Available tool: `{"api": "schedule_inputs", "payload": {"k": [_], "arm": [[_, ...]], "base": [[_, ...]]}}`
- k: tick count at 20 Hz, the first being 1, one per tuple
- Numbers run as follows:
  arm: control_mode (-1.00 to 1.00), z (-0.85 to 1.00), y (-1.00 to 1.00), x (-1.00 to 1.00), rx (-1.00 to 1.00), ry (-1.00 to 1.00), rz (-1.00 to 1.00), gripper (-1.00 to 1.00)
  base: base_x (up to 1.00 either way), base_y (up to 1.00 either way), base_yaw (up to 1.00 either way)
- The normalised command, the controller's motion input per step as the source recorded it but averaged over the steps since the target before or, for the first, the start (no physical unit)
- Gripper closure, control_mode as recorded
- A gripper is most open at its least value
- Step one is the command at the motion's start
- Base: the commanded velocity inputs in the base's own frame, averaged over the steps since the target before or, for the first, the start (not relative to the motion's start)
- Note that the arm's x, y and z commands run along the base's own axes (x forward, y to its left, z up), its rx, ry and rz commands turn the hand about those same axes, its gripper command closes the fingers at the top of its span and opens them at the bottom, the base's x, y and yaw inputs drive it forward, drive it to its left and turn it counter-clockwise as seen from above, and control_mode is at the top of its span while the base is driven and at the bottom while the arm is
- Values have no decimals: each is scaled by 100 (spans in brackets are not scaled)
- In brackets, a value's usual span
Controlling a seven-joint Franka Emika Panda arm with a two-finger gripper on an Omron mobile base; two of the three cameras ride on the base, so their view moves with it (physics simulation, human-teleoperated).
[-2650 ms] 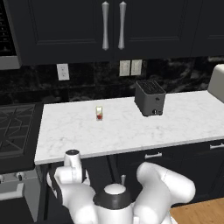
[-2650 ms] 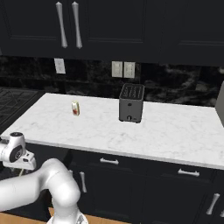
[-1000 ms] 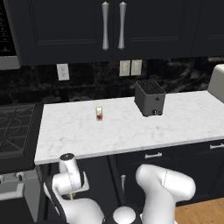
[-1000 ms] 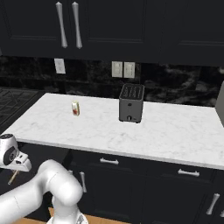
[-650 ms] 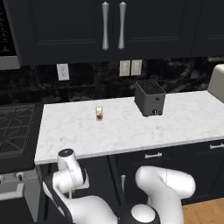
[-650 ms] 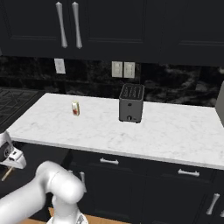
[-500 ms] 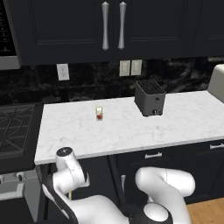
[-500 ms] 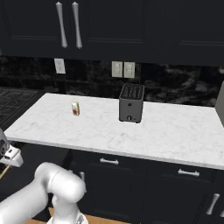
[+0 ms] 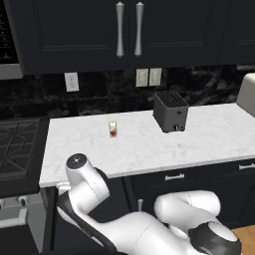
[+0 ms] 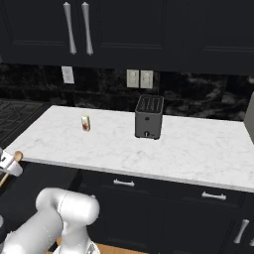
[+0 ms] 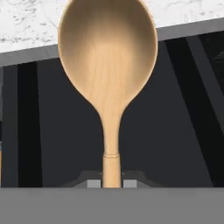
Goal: Pick the wooden spoon from the drawer and place it on the counter.
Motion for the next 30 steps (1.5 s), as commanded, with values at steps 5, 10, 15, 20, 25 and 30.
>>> {"api": "schedule_inputs", "payload": {"k": [5,10,15,20,25,30], "arm": [[-100,68,-41,51,-1,-13,-3,100],[-100,37,-53,97,0,-13,0,100],[-100,4,-68,100,1,-1,0,100],[-100,7,-39,100,2,0,0,100],[-100,-10,-4,88,1,15,0,100],[-100,-32,6,58,0,0,0,100]], "base": [[0,0,0],[0,0,0],[0,0,0],[0,0,0],[0,0,0],[0,0,0]]}}
